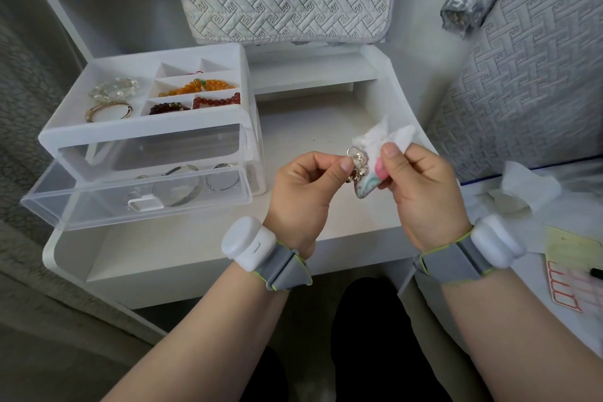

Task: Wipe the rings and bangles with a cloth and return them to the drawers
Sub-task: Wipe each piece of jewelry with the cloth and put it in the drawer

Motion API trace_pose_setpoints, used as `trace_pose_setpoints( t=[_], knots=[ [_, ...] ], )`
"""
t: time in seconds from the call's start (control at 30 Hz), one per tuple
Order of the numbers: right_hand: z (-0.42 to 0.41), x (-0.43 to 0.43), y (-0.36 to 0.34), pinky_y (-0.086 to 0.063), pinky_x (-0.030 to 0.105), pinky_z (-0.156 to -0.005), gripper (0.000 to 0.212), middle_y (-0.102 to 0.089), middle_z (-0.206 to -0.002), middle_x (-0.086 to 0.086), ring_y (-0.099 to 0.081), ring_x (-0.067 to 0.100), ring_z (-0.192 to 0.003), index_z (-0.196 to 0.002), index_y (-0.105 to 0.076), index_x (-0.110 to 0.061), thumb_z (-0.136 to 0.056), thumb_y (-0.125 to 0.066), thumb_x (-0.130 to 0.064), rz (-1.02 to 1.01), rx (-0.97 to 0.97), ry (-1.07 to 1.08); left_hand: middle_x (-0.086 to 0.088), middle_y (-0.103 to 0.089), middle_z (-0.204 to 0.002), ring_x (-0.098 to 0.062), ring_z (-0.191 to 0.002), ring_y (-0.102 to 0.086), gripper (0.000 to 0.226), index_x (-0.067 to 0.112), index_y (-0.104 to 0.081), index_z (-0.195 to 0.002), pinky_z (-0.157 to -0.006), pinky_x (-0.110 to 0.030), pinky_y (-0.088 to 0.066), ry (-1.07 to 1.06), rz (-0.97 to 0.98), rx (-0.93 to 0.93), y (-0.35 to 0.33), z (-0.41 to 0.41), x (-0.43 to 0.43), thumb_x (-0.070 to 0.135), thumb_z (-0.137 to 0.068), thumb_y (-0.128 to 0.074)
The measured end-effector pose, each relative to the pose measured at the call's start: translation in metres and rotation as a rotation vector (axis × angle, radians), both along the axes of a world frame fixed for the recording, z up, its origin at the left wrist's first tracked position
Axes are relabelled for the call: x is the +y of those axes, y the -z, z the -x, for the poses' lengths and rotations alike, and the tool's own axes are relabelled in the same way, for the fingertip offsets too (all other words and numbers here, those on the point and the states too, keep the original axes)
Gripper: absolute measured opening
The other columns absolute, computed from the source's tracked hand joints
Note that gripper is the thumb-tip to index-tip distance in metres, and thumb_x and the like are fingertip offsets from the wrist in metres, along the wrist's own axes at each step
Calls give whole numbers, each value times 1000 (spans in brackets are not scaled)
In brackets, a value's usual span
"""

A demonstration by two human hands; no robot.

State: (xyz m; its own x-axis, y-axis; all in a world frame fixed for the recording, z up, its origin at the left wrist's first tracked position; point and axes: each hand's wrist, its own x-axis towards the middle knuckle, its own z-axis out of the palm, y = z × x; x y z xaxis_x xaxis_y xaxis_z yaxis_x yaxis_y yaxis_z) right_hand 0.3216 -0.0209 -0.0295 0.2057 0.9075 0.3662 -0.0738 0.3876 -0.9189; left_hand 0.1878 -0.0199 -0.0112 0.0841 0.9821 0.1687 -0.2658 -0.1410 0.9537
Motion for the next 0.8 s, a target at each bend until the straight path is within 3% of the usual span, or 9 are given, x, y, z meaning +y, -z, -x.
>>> trace_pose_setpoints(
  t=[0.07, 0.17, 0.27, 0.37, 0.57, 0.67, 0.8],
  knots=[
    [0, -2, 0, -51, 41, -71, 32, -66, -61, -2, -62, 15, -62, -62, -65, -17, -89, -58, -32, -51, -19, -17, 9, -65, -57, 1, -54, -56, 17, 8, -62, -70, -54, -9, -42, -14, -4, 4, 0, 0, 0, -2, -84, -60],
    [1, -4, -2, -55, 41, -75, 38, -68, -78, 5, -66, 22, -75, -75, -69, -13, -91, -48, -39, -76, 111, -165, 10, -66, -57, 3, -54, -56, 15, 6, -61, -72, -54, -9, -42, -39, -12, -12, -1, 0, 2, -3, -84, -59],
    [1, -3, -5, -55, 33, -75, 15, -69, -88, 7, -66, 19, -79, -91, -70, -16, -87, -57, -17, -38, 45, -129, 10, -65, -56, 2, -53, -56, 16, 6, -61, -71, -54, -10, -43, -33, -18, -4, -1, 0, 0, -4, -84, -58],
    [1, -2, -2, -56, 37, -76, 19, -68, -90, 15, -64, 23, -81, -98, -68, -14, -79, -67, -16, 32, -44, -97, 10, -64, -55, 0, -52, -56, 17, 6, -61, -70, -55, -11, -44, -11, -25, 4, -1, -2, -2, -4, -83, -59],
    [0, -3, -9, -53, 25, -61, 10, -70, -69, 11, -65, 16, -60, -85, -70, -7, -84, -64, -15, 22, -149, -58, 0, -68, -63, -13, -63, -61, 15, 5, -63, -70, -69, -21, -52, 31, -29, -12, 2, 0, 0, -3, -82, -61],
    [-1, -1, -10, -52, 27, -58, 22, -69, -64, 10, -62, 14, -55, -74, -71, -17, -91, -57, -11, 24, -215, -6, 2, -66, -58, -9, -59, -61, 16, 4, -61, -69, -67, -18, -50, 53, -36, -13, 1, -1, -3, -4, -83, -59],
    [-1, 1, -13, -56, 32, -66, 33, -70, -68, 5, -63, 21, -65, -69, -74, -16, -91, -52, -4, 143, 175, -109, 7, -63, -51, -1, -48, -55, 19, 3, -59, -68, -54, -10, -43, 65, -41, -20, -4, -1, -5, -7, -84, -55]
  ],
)
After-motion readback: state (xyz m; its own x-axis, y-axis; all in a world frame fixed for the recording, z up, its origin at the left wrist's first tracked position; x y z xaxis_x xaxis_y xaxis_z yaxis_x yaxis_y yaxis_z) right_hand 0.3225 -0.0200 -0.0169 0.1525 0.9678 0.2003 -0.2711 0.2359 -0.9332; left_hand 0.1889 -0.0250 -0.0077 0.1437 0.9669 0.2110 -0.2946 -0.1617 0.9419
